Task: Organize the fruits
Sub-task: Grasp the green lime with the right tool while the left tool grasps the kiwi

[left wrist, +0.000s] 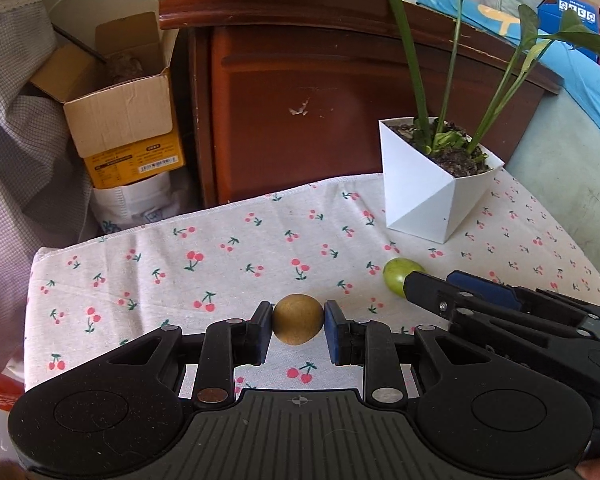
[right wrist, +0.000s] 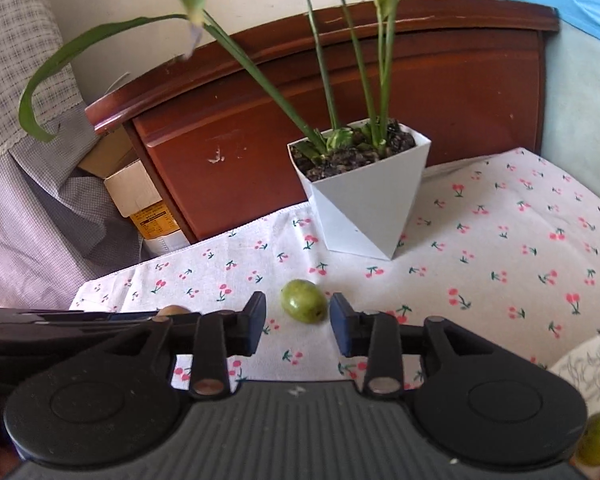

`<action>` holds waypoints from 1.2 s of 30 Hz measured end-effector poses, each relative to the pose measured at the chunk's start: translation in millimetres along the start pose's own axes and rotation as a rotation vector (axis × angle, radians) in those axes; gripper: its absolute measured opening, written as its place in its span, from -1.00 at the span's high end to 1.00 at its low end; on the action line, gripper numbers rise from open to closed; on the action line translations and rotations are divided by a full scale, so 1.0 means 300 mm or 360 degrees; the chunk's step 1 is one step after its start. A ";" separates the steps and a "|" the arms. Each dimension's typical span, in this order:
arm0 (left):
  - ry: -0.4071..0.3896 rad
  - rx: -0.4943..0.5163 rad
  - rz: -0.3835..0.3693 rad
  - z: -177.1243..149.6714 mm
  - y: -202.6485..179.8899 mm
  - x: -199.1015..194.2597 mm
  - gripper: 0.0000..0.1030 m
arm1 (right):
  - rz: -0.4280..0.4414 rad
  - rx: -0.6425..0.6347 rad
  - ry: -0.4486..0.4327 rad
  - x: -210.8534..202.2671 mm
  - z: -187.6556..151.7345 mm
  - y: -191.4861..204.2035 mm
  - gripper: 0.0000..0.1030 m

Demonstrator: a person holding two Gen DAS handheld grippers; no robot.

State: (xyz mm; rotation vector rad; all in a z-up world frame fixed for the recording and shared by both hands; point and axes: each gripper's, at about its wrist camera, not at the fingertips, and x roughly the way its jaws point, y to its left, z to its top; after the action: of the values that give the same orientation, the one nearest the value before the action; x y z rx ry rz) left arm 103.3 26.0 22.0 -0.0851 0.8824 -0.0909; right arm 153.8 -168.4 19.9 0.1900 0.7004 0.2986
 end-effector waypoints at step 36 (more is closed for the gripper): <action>-0.0090 0.0012 -0.0114 -0.056 -0.106 -0.181 0.51 | -0.0152 0.0075 0.0011 -0.262 -0.043 -0.052 0.43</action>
State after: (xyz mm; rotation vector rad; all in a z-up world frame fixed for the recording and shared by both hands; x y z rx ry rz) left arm 54.6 0.2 56.5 -0.1119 0.8227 -0.1580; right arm 91.4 -208.1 53.4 0.1999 0.7216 0.1913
